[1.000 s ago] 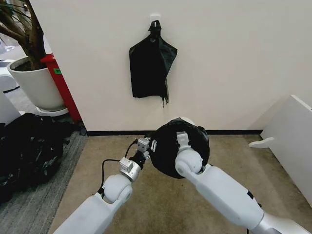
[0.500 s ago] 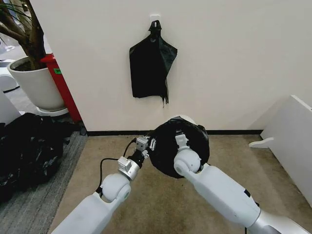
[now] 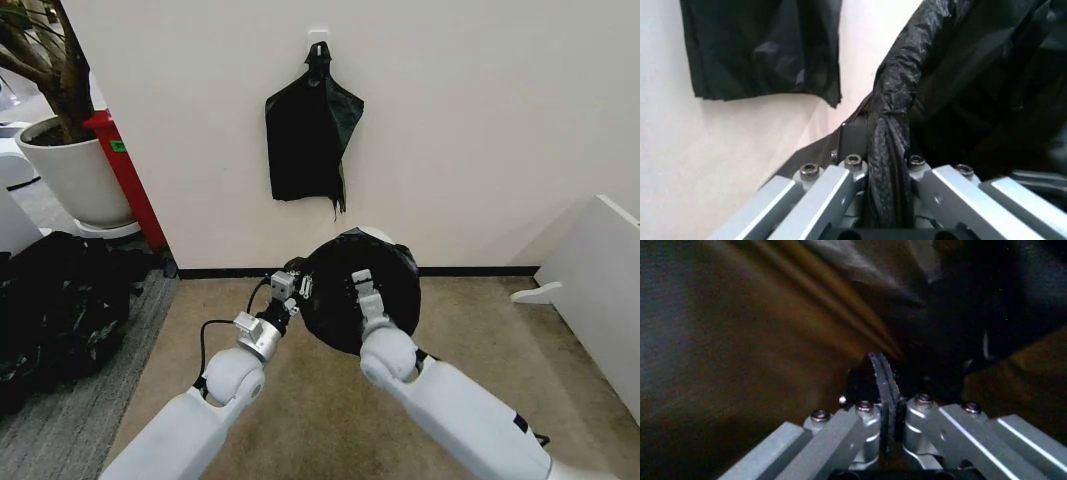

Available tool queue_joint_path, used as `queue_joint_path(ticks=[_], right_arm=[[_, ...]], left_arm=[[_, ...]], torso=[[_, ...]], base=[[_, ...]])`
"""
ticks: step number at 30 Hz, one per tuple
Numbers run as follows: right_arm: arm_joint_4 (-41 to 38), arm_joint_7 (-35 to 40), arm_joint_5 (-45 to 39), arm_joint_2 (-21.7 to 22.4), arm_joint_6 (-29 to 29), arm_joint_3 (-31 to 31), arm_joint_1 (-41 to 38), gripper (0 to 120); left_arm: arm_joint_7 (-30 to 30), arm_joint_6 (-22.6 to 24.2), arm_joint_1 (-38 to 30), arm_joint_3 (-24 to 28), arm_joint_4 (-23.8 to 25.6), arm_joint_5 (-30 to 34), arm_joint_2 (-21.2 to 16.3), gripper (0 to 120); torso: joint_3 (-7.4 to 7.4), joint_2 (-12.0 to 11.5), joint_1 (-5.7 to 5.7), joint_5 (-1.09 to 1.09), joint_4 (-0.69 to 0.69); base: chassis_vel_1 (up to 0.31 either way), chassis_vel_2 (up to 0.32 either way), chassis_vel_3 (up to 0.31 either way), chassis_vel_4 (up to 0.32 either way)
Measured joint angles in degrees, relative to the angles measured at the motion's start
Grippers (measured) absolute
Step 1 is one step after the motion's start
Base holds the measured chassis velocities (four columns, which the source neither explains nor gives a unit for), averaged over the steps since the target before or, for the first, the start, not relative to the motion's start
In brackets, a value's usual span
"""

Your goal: Place the garbage bag over the trash bin.

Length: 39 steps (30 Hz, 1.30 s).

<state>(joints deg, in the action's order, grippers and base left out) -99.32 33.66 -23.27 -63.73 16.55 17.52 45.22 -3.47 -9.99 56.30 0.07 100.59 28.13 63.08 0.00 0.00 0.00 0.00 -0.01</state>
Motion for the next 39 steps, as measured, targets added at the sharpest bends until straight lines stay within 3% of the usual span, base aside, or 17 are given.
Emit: queue_joint_path(ticks=[3, 8, 14, 18, 22, 25, 26, 32, 35, 39], right_arm=[[-2.48, 0.57, -3.43, 0.39, 2.47, 0.09, 0.78, 0], [-6.19, 8.16, -14.81, -0.30, 15.70, -0.39, 0.96, 0], [-3.44, 10.52, -10.67, -0.40, 20.81, -0.60, 0.48, 0], [-3.03, 9.72, -6.76, -0.14, 20.13, -0.69, 0.66, 0], [-4.92, 3.56, -0.93, 0.89, 10.36, -0.26, 2.02, 2], [-4.46, -4.90, 9.11, 2.04, -4.44, 0.00, 4.08, 15], [-4.46, -4.90, 9.11, 2.04, -4.44, 0.00, 4.08, 15], [-3.36, -16.83, 16.18, 2.99, -26.58, -1.87, 7.04, 39], [-3.29, -19.38, 18.05, 2.85, -31.05, -2.82, 7.87, 48], [-3.79, -22.40, 19.42, 2.03, -38.14, -3.48, 9.23, 65]], left_arm=[[-0.05, 0.12, -0.24, -0.13, -0.23, 0.29, 0.11, 1], [0.02, 0.16, -0.29, -0.42, 0.25, 0.38, 0.19, 1], [0.29, 0.20, 0.24, -0.44, 1.00, 0.21, -0.05, 1], [0.33, 0.21, 0.41, -0.77, 0.97, 0.18, -0.07, 1], [-0.51, 0.81, 0.03, -1.34, 0.12, 0.44, 0.31, 1], [-1.66, 2.47, -0.51, -1.45, -0.39, 1.56, 0.84, 1], [-1.66, 2.47, -0.51, -1.45, -0.39, 1.56, 0.84, 1], [-4.13, 5.25, -1.13, -3.50, -1.38, 5.54, 1.63, 1], [-6.56, 7.93, -1.30, -4.47, -1.70, 8.28, 1.84, 1], [-13.33, 15.23, -1.31, -6.03, -2.68, 17.73, 2.16, 1]], torso=[[0.00, 0.00, 0.00, -0.01, 0.00], [0.00, 0.00, 0.00, 0.00, 0.01], [0.00, 0.00, 0.00, 0.00, 0.00], [0.00, 0.00, 0.00, 0.00, 0.00], [0.00, 0.00, 0.00, 0.00, 0.01], [-0.01, 0.00, 0.00, 0.00, 0.00], [-0.01, 0.00, 0.00, 0.00, 0.00], [0.00, 0.00, 0.00, 0.00, -0.01], [0.00, 0.00, 0.00, 0.00, 0.02], [0.00, 0.00, 0.00, 0.00, 0.00]], base=[[0.000, 0.000, 0.000, 0.000], [0.000, 0.000, 0.000, 0.000], [0.000, 0.000, 0.000, 0.000], [0.000, 0.000, 0.000, 0.000], [0.000, 0.000, 0.000, 0.000], [0.000, 0.000, 0.000, 0.000], [0.000, 0.000, 0.000, 0.000], [0.000, 0.000, 0.000, 0.000], [0.000, 0.000, 0.000, 0.000], [0.000, 0.000, 0.000, 0.000]])
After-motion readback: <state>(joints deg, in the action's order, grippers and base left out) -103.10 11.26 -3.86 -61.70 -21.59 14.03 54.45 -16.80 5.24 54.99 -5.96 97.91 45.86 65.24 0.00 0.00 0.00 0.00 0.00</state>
